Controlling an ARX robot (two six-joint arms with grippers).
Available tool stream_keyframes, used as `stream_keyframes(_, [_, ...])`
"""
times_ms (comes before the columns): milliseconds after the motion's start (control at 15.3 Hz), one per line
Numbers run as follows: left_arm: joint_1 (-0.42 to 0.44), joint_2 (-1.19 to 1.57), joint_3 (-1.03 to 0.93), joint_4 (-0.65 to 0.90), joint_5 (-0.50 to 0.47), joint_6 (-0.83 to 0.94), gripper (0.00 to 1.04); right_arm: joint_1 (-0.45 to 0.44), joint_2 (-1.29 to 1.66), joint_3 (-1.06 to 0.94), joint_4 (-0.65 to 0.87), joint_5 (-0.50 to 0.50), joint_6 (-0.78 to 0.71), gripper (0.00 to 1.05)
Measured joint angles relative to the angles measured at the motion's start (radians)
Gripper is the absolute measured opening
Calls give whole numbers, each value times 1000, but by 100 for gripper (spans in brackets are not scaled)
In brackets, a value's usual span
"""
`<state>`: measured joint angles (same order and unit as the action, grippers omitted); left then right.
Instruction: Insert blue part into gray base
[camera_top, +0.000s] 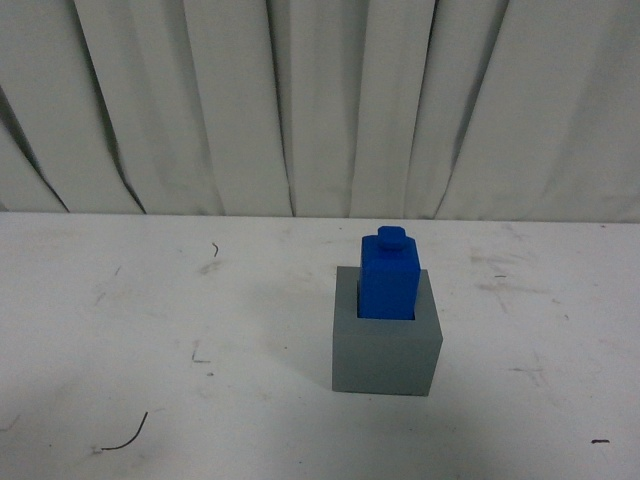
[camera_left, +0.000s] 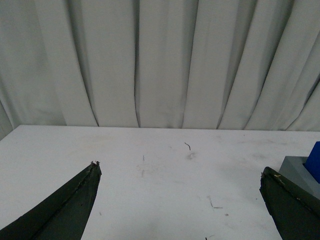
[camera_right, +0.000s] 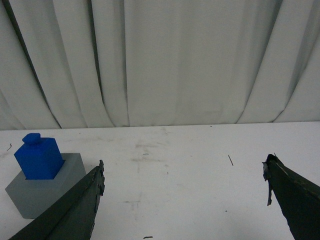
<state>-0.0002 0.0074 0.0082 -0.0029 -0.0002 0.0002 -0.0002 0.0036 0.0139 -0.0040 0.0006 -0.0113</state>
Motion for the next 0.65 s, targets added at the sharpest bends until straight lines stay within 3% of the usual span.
stream_keyframes(655, [0,0,0,0,0,0,98,0,0,0,0,0,0,98])
